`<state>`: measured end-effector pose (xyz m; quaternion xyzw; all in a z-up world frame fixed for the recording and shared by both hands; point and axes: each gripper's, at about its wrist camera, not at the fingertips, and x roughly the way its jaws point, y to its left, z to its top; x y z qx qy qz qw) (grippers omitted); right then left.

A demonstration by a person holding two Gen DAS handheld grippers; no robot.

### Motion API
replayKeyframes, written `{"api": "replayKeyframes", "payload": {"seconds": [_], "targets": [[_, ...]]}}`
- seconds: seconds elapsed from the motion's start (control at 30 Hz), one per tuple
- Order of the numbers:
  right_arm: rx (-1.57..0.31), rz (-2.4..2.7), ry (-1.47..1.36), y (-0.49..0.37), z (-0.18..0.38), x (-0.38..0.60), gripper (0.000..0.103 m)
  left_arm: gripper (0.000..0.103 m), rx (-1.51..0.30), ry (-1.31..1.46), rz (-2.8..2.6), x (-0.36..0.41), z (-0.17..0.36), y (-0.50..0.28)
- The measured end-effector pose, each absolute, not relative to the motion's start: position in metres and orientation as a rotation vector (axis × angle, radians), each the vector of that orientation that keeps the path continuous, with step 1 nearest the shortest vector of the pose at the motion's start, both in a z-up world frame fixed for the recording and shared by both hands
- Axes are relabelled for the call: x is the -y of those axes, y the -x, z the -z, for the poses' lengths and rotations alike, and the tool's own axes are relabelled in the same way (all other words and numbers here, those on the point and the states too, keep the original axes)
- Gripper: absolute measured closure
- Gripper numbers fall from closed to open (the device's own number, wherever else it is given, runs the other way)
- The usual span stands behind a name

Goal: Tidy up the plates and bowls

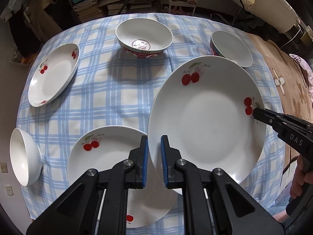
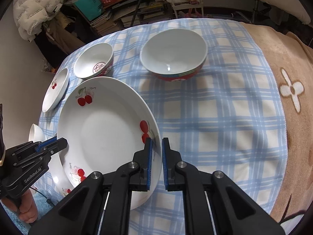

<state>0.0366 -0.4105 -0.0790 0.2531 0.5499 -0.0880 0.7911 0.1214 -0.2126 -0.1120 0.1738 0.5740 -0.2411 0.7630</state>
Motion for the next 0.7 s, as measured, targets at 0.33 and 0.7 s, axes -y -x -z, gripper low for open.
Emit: {"api": "replayKeyframes", "payload": {"seconds": [0.33, 0.7], "targets": [[-1.191, 0.098, -0.491, -0.044, 0.076, 0.368, 0.092, 0.091, -1.246, -0.351, 0.460, 0.163, 0.107, -0.118], [-1.214, 0.034, -0.460, -0.046, 0.082, 0.329, 0.092, 0.091, -1.289, -0.339, 0.413, 0.124, 0.121, -0.111]]}}
